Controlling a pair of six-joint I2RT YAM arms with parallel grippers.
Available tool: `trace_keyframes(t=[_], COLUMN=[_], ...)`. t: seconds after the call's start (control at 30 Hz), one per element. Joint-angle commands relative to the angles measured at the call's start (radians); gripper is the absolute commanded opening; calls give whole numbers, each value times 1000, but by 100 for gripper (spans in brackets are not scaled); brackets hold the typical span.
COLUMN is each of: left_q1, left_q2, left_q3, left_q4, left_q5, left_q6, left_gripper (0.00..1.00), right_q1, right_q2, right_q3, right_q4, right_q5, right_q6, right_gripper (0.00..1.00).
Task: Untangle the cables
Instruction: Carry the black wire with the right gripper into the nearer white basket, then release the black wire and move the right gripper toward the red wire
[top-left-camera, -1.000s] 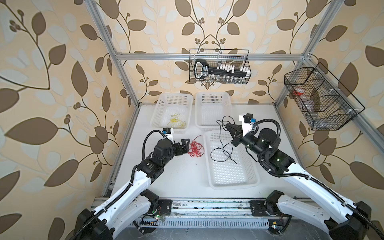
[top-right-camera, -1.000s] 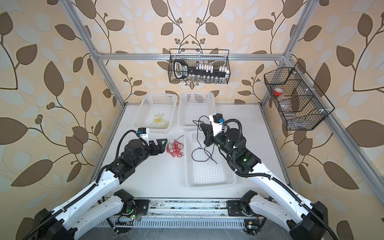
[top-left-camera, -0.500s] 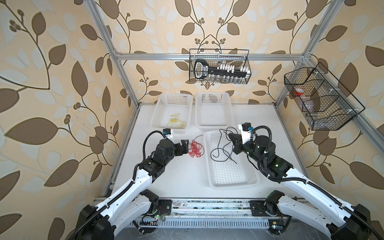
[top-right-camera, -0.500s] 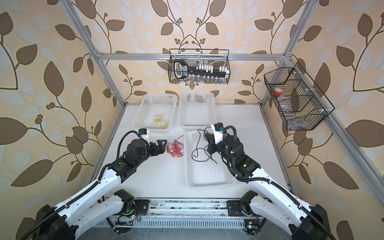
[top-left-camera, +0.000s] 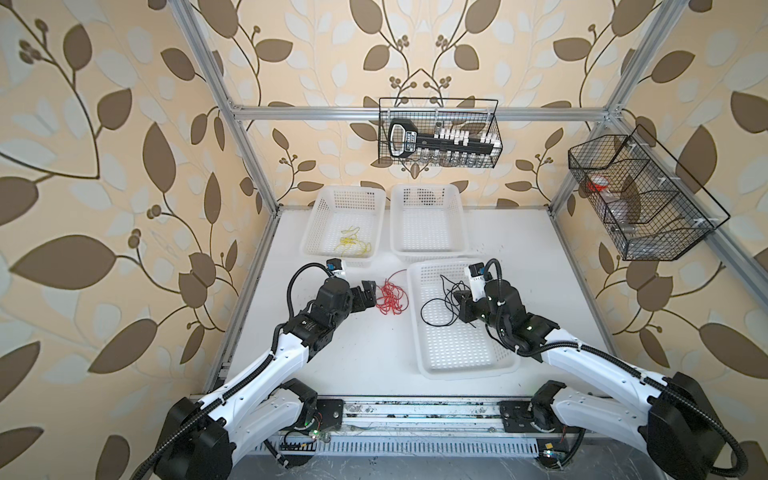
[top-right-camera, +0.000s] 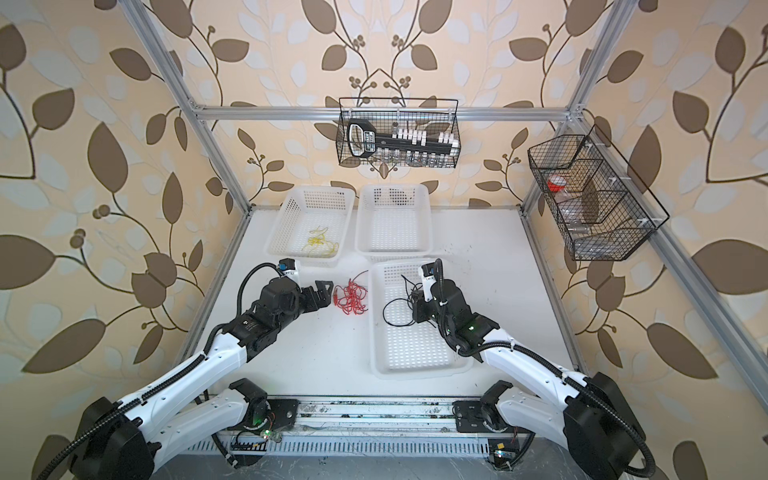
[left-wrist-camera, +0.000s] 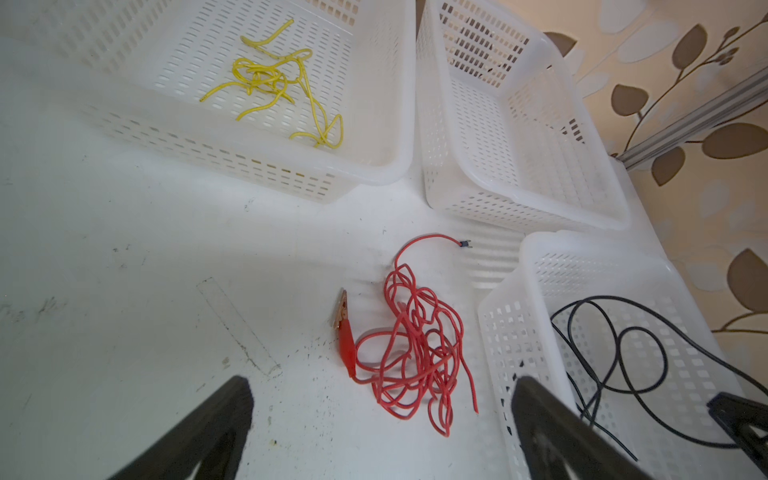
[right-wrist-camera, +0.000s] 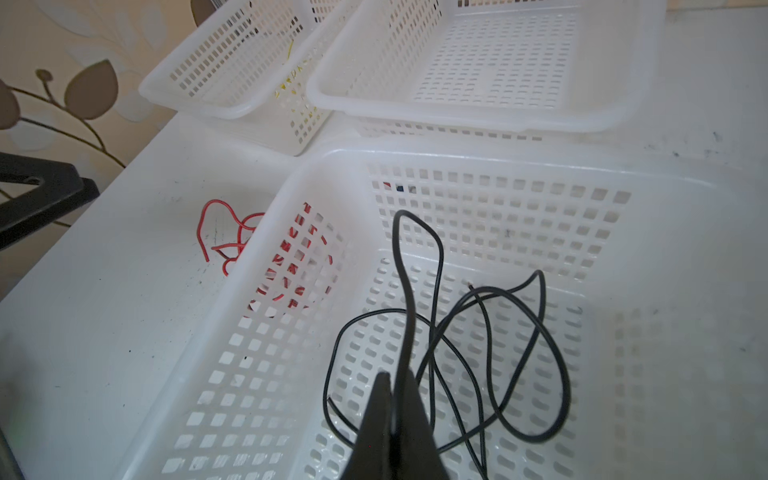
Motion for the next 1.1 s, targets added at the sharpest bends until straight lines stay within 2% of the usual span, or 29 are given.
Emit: trace_keyframes(t=[0.0, 0.17, 0.33, 0.5, 0.73, 1.07], left_q1=[-11, -11, -11, -11, -10, -11], left_q2=[25, 75, 114, 162, 237, 323], left_q3=[20, 35, 43, 64, 98, 106], left_q4=[-30, -44, -22, 6, 24, 75], left_q5=[-47, -73, -73, -52, -9, 42], left_q6=[-19, -39, -44, -33, -21, -36], left_gripper=[99, 98, 97, 88, 77, 67], right_q1=[-2, -1, -2, -2, 4, 89], right_q2=[21, 14, -24, -92, -153, -62], right_q3=[-3, 8, 15, 25, 45, 98], right_q4=[27, 30, 26, 35, 51, 45], right_q5=[-20, -14, 16, 37, -18, -32], right_q6=[32, 17, 0, -52, -108, -132], right_gripper=[10, 22, 45, 59, 64, 62])
